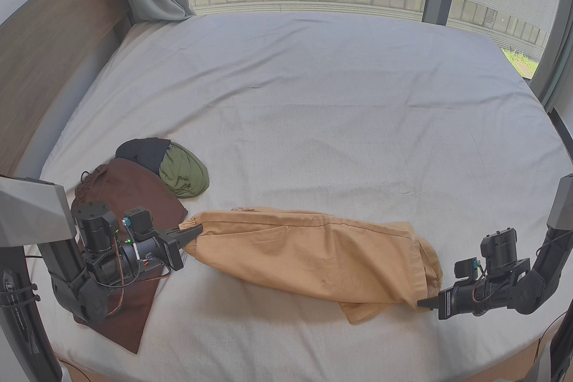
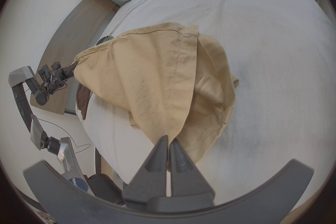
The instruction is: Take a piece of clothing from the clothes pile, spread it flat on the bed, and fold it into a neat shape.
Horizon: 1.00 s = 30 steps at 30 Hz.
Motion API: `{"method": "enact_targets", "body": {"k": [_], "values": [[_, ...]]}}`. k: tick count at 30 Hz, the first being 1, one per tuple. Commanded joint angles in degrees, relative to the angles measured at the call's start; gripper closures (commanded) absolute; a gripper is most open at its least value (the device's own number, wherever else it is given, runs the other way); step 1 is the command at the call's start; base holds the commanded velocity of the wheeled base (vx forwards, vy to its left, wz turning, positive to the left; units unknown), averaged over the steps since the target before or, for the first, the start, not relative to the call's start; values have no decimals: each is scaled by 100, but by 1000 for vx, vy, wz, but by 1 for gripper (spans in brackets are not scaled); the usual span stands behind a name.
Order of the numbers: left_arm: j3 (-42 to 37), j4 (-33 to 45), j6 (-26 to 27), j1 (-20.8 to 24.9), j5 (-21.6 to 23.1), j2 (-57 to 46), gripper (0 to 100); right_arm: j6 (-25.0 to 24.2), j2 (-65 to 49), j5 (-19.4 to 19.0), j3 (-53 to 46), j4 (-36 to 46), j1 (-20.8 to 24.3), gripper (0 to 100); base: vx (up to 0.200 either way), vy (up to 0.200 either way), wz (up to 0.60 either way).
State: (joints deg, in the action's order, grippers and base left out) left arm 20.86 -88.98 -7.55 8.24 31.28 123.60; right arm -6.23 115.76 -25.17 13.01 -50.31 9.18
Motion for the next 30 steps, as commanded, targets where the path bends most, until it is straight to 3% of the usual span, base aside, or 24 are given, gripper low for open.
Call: {"method": "enact_targets", "body": {"k": [1,5,6,11,18,21,30], "values": [[-29,-5,8,2,1,15,100,16,87,-14,-9,-23,49,100,0,0,0],[-29,-5,8,2,1,41,100,-1,113,-23,88,-111,49,100,0,0,0],[-29,-5,8,2,1,41,100,-1,104,-23,88,-154,49,0,0,0,0],[-29,-5,8,20,1,41,100,-142,78,-172,185,-875,58,0,0,0,0],[-20,-5,8,28,1,50,100,-854,175,-137,483,-1965,119,0,0,0,0],[-12,-5,8,28,1,41,100,-1117,403,-111,563,-2150,154,0,0,0,0],[-12,-5,8,28,1,41,100,-1135,825,127,712,-2220,102,0,0,0,0]]}}
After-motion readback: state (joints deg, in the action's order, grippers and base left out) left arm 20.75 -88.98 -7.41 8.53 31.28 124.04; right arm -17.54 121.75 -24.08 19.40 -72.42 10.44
